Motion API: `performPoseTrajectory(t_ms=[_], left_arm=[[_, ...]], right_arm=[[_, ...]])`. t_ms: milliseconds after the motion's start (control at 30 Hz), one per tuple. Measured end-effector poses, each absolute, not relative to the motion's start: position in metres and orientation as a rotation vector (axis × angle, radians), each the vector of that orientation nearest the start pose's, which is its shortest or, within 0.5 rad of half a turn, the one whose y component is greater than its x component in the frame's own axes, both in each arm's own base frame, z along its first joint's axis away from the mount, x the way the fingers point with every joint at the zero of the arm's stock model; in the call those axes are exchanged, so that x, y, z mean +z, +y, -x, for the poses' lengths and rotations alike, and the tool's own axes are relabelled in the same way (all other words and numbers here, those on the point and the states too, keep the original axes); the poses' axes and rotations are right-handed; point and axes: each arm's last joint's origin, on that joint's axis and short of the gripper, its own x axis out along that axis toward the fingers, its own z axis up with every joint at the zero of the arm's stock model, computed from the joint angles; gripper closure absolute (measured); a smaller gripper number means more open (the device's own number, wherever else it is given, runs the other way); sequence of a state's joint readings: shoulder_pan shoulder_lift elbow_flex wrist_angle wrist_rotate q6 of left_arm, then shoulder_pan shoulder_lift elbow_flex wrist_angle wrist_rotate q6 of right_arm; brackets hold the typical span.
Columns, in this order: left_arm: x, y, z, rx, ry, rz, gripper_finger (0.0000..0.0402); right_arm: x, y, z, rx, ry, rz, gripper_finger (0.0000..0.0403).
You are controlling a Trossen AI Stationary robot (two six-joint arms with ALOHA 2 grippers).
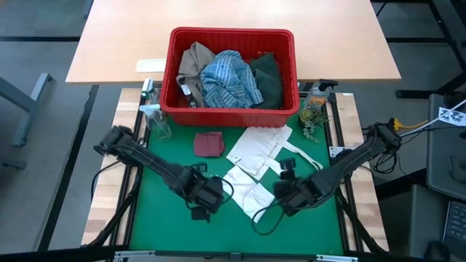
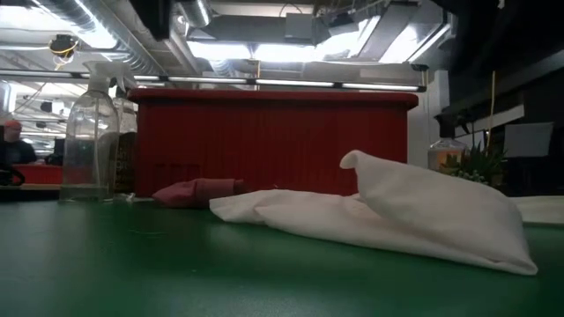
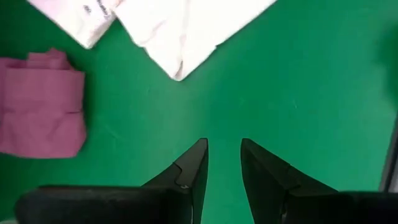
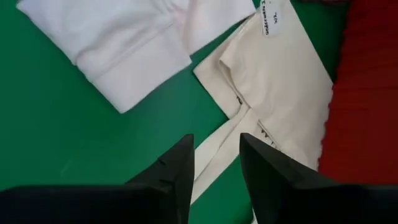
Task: Fold Laundry from Bin
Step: Fold the white underwear
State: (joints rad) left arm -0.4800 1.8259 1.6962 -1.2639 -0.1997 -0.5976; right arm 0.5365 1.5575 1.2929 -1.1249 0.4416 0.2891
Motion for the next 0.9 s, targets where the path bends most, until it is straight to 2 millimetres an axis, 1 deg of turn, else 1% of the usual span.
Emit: performPoseTrajectory(t_ms=[100,167,267,400,500,633,767,900], left_arm=[[0.303,-0.152,-0.297,0.150,1.296,0.048,0.0316],[0.304,-0.147,-0.279,0.163,1.288,0.068,0.0320],[0.295,-0.136,-0.255,0.222,1.236,0.130,0.0327],[0.271,-0.125,-0.237,0.269,1.136,0.284,0.0335],[0.258,-0.122,-0.231,0.284,1.101,0.362,0.0336],[0.247,-0.120,-0.227,0.300,1.133,0.338,0.0334],[0.244,-0.120,-0.226,0.306,1.143,0.331,0.0334],[0.245,-0.119,-0.231,0.314,1.090,0.345,0.0334]], right_arm=[[0.271,0.126,-0.236,-0.124,1.184,0.343,0.0276],[0.270,0.121,-0.227,-0.134,1.171,0.304,0.0276],[0.265,0.115,-0.217,-0.133,1.137,0.253,0.0276],[0.255,0.113,-0.211,-0.112,1.108,0.204,0.0276],[0.250,0.114,-0.212,-0.093,1.109,0.188,0.0276],[0.247,0.115,-0.214,-0.087,1.088,0.175,0.0276],[0.248,0.117,-0.217,-0.070,1.056,0.171,0.0276],[0.249,0.118,-0.219,-0.057,1.030,0.168,0.0276]])
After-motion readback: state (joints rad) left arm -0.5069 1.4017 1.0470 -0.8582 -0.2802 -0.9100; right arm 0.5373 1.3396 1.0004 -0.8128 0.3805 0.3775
